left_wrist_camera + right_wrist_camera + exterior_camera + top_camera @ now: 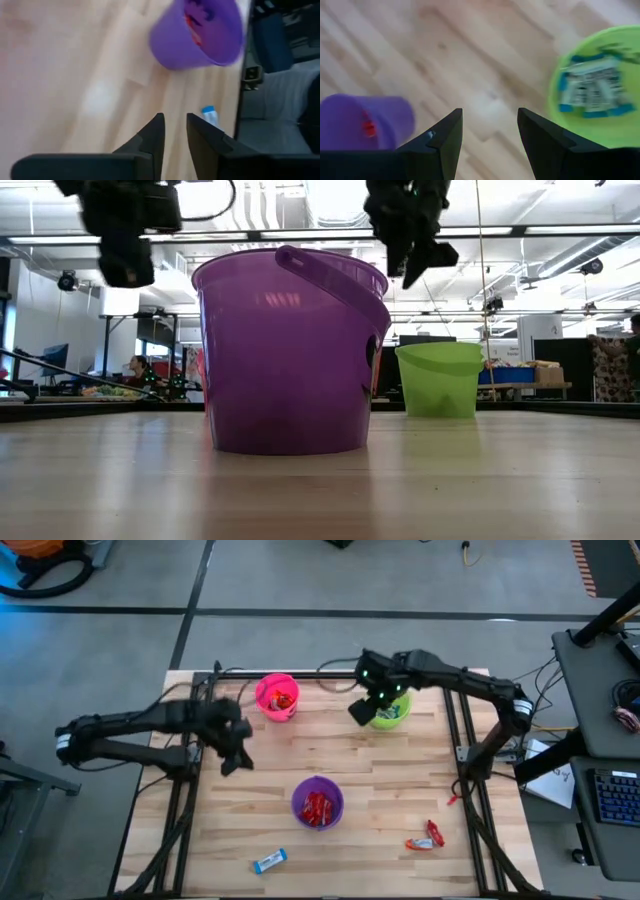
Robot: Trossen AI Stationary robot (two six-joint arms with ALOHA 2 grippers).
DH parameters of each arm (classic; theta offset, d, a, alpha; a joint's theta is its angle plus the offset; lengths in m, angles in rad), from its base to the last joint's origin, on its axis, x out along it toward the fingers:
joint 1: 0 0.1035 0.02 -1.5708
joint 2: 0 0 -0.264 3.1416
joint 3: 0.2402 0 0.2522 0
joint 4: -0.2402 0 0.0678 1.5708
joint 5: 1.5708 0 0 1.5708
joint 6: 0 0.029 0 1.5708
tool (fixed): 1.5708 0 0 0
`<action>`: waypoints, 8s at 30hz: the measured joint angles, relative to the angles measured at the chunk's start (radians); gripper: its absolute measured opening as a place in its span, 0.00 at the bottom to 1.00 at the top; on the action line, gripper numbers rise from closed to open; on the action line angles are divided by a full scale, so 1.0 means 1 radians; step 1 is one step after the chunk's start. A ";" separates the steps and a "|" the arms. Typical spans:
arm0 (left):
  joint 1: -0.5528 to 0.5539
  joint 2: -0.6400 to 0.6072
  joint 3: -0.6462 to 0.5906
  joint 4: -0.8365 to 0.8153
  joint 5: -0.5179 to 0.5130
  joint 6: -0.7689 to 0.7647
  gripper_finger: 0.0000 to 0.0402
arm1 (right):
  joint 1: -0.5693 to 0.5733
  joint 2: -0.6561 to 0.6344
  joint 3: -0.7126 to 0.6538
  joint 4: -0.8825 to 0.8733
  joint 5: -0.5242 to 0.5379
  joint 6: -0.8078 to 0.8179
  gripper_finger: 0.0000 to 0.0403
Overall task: Sort candy
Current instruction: Put the white-blue chocolate into the green bucket
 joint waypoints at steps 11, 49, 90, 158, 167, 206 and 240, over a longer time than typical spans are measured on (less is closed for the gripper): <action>-0.593 0.025 -0.108 0.298 -0.367 -0.381 0.10 | 0.207 -0.001 0.000 0.061 0.002 0.184 0.45; -1.154 0.773 0.106 0.544 -0.844 -0.479 0.49 | 0.646 -0.002 0.000 0.051 0.324 0.500 0.45; -1.151 0.829 -0.048 0.743 -0.985 -0.594 0.07 | 0.710 0.004 -0.042 0.056 0.364 0.557 0.45; -0.729 0.361 0.417 0.219 -1.467 0.105 0.16 | 0.479 0.058 -0.055 1.029 0.363 -0.141 0.08; -0.685 0.328 0.417 0.177 -1.327 -0.047 0.34 | 0.416 0.034 -0.021 0.808 0.367 -0.145 0.08; 0.142 0.177 0.357 0.171 -0.703 0.215 0.29 | -0.239 0.024 -0.077 -0.039 0.306 -0.093 0.12; 0.141 0.177 0.359 0.216 -0.608 0.191 0.29 | -0.209 0.024 -0.079 -0.014 0.339 -0.112 0.12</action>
